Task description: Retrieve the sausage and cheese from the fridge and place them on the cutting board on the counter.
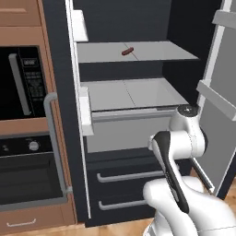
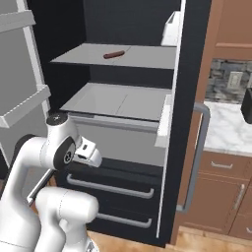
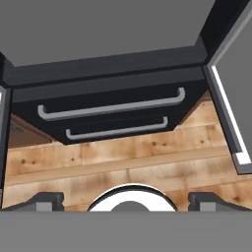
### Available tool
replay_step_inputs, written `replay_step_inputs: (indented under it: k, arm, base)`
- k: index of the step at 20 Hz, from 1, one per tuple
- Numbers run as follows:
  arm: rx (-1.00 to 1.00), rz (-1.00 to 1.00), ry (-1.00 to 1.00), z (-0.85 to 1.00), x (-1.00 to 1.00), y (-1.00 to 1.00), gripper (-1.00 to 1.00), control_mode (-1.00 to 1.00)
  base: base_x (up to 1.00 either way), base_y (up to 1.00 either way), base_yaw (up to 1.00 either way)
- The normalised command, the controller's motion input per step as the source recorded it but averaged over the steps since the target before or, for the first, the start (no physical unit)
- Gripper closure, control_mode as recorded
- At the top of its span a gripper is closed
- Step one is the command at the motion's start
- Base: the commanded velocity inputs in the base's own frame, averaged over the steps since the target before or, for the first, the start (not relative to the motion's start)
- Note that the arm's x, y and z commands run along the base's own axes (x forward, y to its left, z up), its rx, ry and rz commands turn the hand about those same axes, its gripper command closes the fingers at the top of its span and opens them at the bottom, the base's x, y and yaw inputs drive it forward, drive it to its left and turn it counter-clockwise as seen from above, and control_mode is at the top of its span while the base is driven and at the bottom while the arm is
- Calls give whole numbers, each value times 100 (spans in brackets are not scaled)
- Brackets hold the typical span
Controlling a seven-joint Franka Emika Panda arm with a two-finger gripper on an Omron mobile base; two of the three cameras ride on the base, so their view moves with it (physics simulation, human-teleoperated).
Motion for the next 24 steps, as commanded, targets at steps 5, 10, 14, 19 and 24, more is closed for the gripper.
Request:
replay_step_inputs:
  k: [5, 10, 14, 19, 24]
  arm:
    - [0, 0, 0, 0, 0, 0, -100, 100]
    - [0, 0, 0, 0, 0, 0, -100, 100]
    - [0, 0, 0, 0, 0, 0, -100, 100]
    - [0, 0, 0, 0, 0, 0, -100, 100]
    - [0, 0, 0, 0, 0, 0, -100, 100]
  base:
    - [63, 4, 0]
    - [34, 8, 0]
    - [0, 0, 0]
    - [0, 0, 0]
    - [0, 0, 0]
